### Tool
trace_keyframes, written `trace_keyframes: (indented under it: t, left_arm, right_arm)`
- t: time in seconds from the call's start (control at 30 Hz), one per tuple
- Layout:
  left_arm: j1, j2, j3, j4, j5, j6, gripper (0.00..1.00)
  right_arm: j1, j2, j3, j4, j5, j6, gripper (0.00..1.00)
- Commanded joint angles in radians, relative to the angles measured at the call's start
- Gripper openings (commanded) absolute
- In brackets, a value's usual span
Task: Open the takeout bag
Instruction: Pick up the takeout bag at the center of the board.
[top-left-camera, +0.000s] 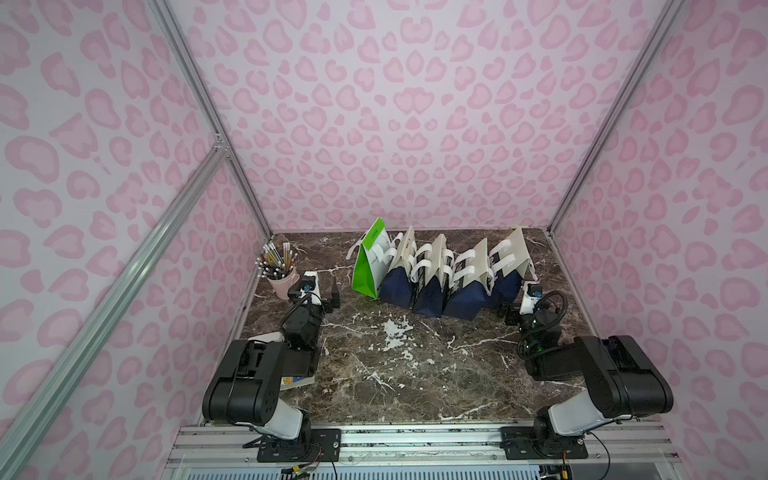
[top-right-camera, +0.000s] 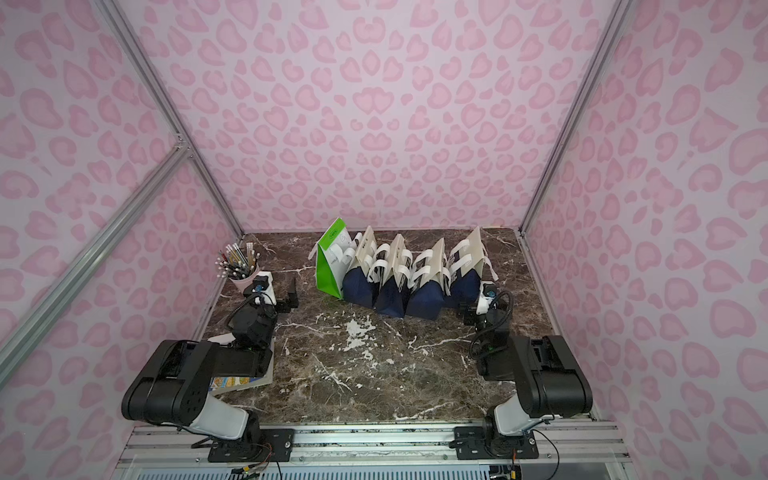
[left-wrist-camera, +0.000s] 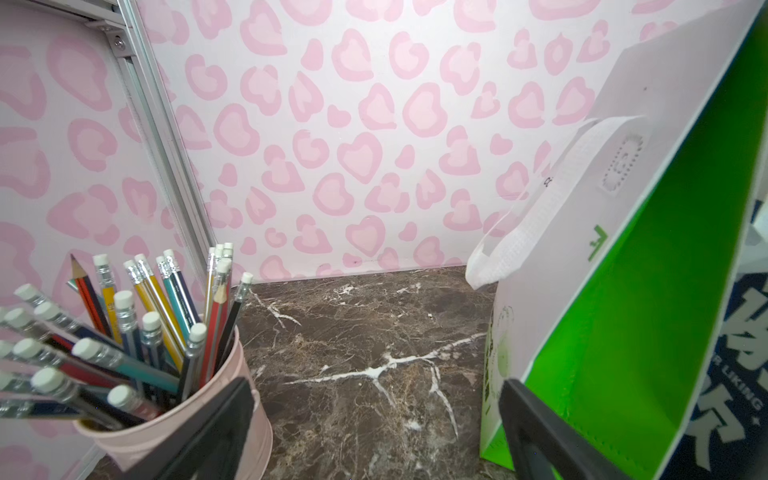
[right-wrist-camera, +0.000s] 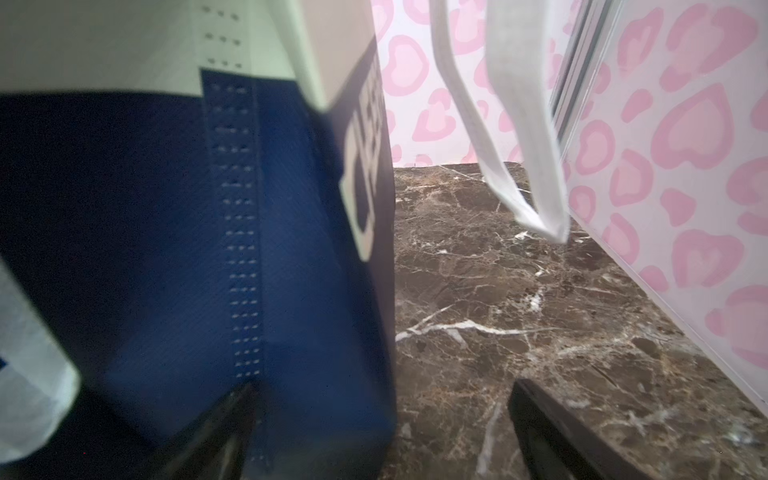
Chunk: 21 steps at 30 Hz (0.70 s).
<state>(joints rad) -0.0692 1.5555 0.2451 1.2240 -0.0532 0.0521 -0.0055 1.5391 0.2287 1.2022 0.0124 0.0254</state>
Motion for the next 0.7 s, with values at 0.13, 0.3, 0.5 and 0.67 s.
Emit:
trace_keyframes:
  t: [0.13,0.3,0.5,0.67]
  left_arm:
    - [0.000,0.001,0.005,0.040,-0.004,0.006,0.96]
    - [0.000,0.001,0.008,0.039,-0.003,0.006,0.96]
    - [0.000,-0.001,0.004,0.041,-0.002,0.006,0.95]
    - [0.000,-0.096,0.000,-0.021,0.114,0.051,0.89]
  right_arm:
    - [0.002,-0.004,0.006,0.048,-0.008,-0.005,0.99]
    - [0.001,-0.002,0.006,0.048,-0.005,0.001,0.99]
    - [-0.001,-0.002,0.007,0.046,-0.002,0.004,0.99]
    - [0.005,-0.083,0.014,-0.006,0.130,0.035,0.99]
